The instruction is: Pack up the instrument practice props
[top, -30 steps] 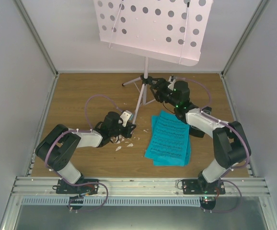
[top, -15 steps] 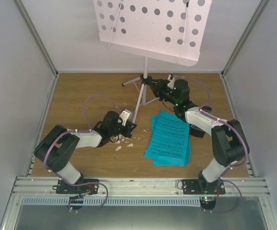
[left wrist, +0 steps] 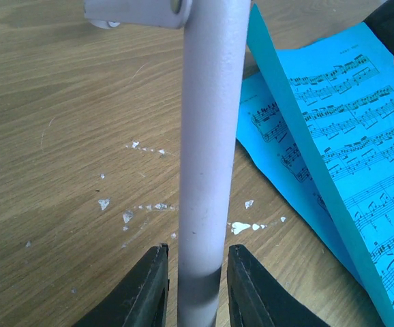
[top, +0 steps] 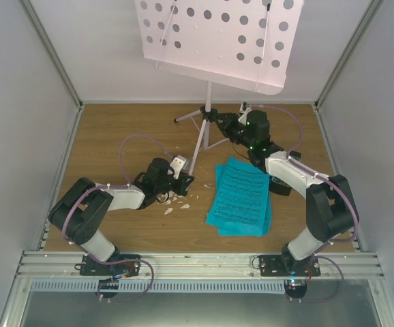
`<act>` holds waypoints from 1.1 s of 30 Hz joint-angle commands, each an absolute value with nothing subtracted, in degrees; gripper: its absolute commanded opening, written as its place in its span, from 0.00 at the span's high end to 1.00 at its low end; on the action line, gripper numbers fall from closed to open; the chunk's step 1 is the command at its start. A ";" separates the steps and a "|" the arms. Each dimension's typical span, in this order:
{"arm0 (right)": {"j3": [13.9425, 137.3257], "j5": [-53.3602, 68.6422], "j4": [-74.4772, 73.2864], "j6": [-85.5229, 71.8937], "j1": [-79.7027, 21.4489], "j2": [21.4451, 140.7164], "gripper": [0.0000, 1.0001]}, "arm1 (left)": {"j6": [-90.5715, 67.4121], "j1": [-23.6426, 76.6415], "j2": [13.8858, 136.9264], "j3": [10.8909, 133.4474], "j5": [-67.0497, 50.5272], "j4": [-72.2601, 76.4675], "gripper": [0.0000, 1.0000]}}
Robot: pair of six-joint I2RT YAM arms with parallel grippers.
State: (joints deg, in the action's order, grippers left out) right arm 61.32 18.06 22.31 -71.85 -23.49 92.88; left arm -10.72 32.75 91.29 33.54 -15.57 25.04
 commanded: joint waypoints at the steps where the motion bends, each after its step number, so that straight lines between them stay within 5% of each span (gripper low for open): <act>1: 62.31 5.71 15.84 -56.17 -23.34 88.87 0.98 | -10.89 32.61 90.26 33.68 -15.90 27.66 0.73; 26: 53.97 -13.30 29.12 23.82 -34.88 94.03 0.99 | -11.07 32.65 91.14 33.92 -16.94 27.97 0.72; 30: 53.35 -11.86 30.24 22.65 -34.89 92.47 0.92 | -11.10 32.65 91.06 33.90 -16.92 27.96 0.72; 33: 52.84 -9.94 30.19 19.40 -34.89 90.10 0.76 | -11.07 32.61 91.05 33.97 -16.92 27.99 0.71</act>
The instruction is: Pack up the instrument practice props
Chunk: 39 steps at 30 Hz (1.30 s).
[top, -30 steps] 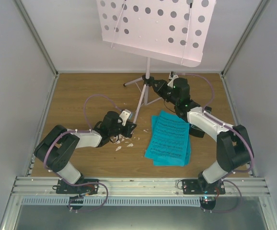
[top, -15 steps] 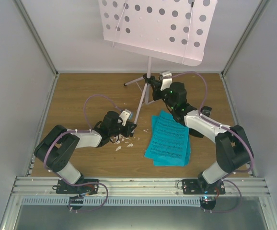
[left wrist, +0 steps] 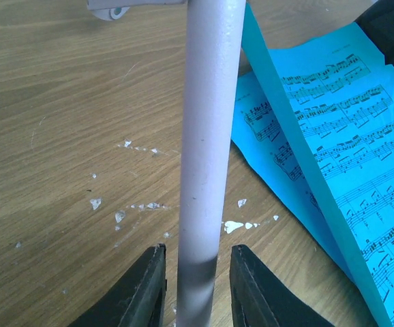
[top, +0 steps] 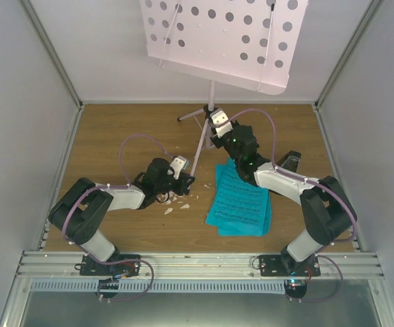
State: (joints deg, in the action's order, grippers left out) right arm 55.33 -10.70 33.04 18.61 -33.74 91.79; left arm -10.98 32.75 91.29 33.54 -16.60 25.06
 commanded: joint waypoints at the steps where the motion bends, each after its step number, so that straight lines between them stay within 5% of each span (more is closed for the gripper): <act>1: 52.48 -9.17 29.99 18.21 -34.89 88.99 0.69 | -11.07 32.62 91.05 33.89 -16.89 27.90 0.71; 5: 49.79 -6.11 29.59 12.48 -34.84 82.98 0.48 | -11.07 32.61 90.97 33.90 -17.09 27.94 0.70; 11: 45.60 -2.00 27.22 -5.15 -33.08 74.56 0.35 | -11.30 32.67 90.84 33.84 -17.06 28.08 0.70; 23: 45.27 7.25 20.36 -62.22 -32.70 72.10 0.34 | -11.78 32.62 89.61 32.64 -16.11 29.04 0.65; 39: 50.39 14.94 25.89 -74.67 -27.29 81.60 0.26 | -11.54 32.68 88.76 32.77 -15.91 28.22 0.45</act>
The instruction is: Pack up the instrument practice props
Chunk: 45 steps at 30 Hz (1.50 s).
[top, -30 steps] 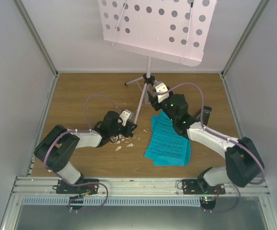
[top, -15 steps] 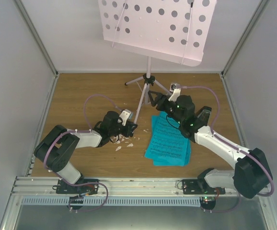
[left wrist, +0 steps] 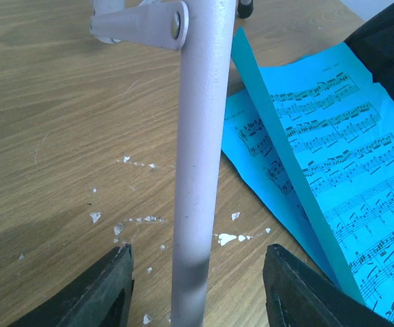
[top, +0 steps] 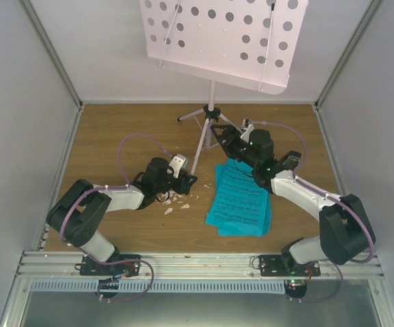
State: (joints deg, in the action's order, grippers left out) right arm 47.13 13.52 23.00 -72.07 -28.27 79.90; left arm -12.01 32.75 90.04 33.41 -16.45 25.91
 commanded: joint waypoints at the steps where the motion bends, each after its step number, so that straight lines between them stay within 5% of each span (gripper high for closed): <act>1: 50.56 14.82 26.22 -75.15 -26.91 82.04 0.26 | -11.48 32.68 88.77 32.84 -15.93 28.18 0.45; 15: 55.19 16.54 29.73 -76.61 -24.21 89.13 0.31 | -11.16 32.66 88.15 32.82 -15.89 27.77 0.32; 45: 57.13 16.38 32.36 -77.27 -23.40 92.48 0.57 | -10.81 32.64 87.47 32.71 -15.63 27.25 0.33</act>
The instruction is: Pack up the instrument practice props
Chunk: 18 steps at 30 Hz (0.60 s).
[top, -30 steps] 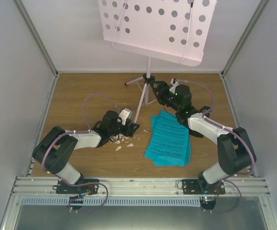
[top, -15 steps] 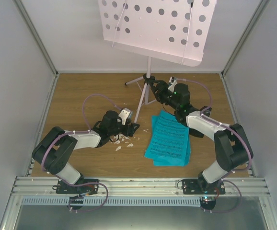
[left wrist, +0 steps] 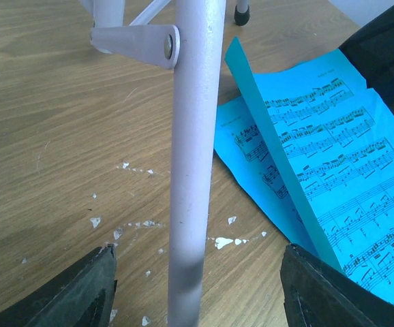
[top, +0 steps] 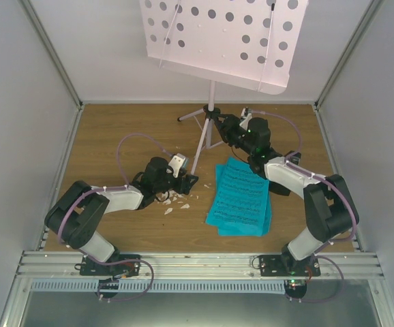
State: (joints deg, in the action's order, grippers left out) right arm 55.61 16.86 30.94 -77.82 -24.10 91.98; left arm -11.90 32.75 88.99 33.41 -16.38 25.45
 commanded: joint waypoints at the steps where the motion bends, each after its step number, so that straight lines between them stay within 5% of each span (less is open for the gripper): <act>1: 57.13 16.33 32.30 -77.20 -23.38 92.51 0.59 | -10.81 32.68 87.41 32.73 -15.50 27.25 0.33; 18: 56.55 8.45 25.90 -60.63 -23.38 88.80 0.78 | -10.72 32.69 87.28 32.73 -15.54 27.16 0.33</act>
State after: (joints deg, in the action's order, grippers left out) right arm 55.61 14.94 29.08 -69.80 -24.21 91.13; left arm -11.77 32.75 88.64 33.41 -16.21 25.39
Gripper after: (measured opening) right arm 0.369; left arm 0.670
